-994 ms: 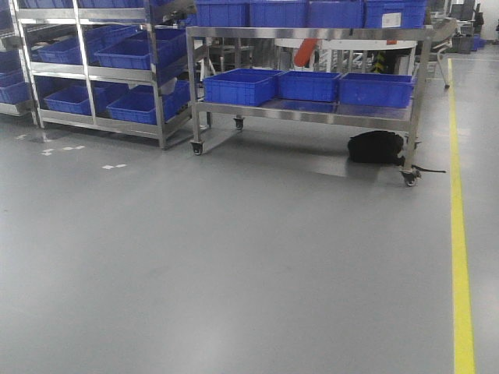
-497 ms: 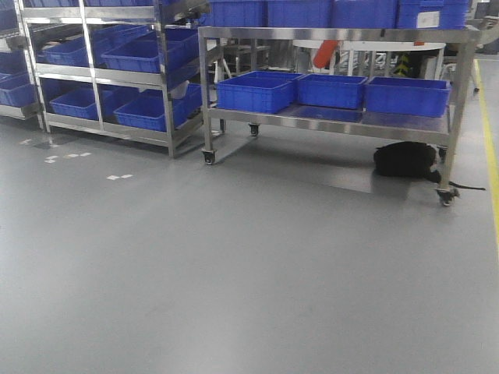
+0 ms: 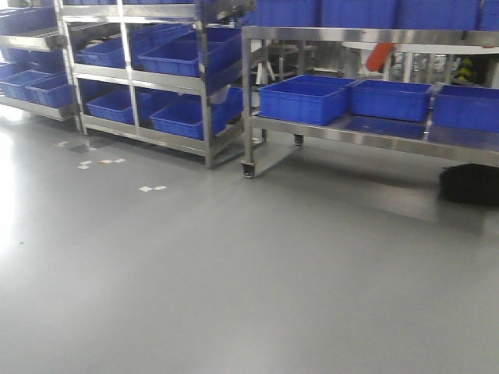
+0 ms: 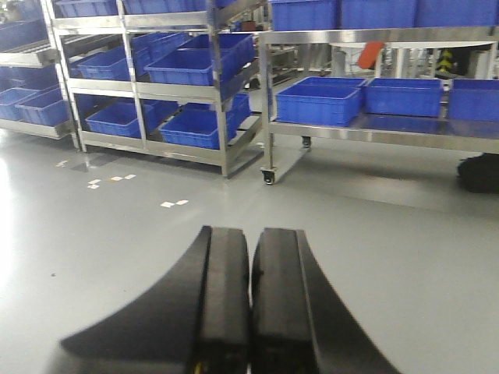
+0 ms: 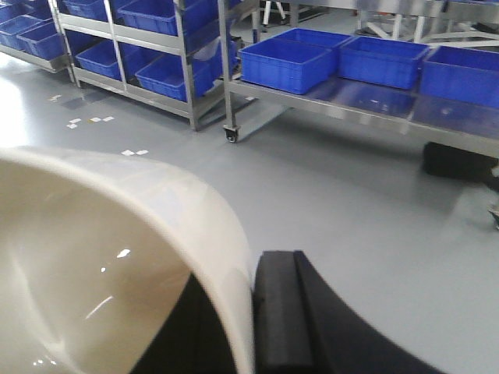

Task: Move white bin to right shelf second layer
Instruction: 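Drive past the blue crate shelves holding the bin in the right gripper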

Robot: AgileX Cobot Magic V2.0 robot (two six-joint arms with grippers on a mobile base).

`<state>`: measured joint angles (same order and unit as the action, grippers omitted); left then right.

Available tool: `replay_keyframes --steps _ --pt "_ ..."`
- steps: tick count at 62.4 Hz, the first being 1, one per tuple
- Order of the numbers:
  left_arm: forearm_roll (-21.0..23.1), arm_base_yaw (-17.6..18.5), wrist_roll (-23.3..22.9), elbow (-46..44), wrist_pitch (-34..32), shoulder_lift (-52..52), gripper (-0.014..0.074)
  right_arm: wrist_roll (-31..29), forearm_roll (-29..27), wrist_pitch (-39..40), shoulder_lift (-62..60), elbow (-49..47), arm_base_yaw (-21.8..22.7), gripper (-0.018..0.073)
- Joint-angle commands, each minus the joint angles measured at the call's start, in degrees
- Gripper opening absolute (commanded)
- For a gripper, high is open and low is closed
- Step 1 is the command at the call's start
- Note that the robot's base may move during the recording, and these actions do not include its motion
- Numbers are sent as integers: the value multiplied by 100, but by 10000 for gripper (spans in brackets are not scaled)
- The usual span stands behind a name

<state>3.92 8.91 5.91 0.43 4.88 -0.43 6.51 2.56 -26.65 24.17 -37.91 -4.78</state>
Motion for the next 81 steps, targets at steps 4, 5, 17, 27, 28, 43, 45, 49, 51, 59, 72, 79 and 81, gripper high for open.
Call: replay_keyframes --steps 4,5,17,27,28,43,45,49,51,59,72,79,81 --pt "31 41 -20 211 -488 -80 85 5 -7 674 29 -169 27 56" --pt "31 41 -20 211 -488 -80 85 5 -7 674 29 -169 27 56" --pt "31 41 -20 211 -488 -80 85 5 -7 674 29 -169 27 56" --pt "31 41 -20 211 -488 -80 85 5 -7 674 29 -169 27 56" --pt "31 41 -20 211 -488 -80 85 5 -7 674 29 -169 27 56" --pt "31 41 -20 211 -488 -80 85 5 -7 674 29 -169 27 56" --pt "31 41 -20 211 -488 -80 85 5 -7 674 29 -169 27 56" --pt "31 41 -20 211 -488 -80 85 5 -7 674 29 -169 27 56" --pt "31 41 -20 211 -488 -80 85 5 -7 674 29 -169 27 56" --pt "31 41 -20 211 -488 -80 85 5 -7 674 29 -169 27 56" --pt "31 41 -20 211 -488 -80 85 5 -7 666 39 -169 27 56" --pt "31 41 -20 211 -488 -80 85 5 -7 666 39 -169 27 56" --pt "31 41 -20 211 -488 -80 85 5 -7 666 39 -169 27 56"
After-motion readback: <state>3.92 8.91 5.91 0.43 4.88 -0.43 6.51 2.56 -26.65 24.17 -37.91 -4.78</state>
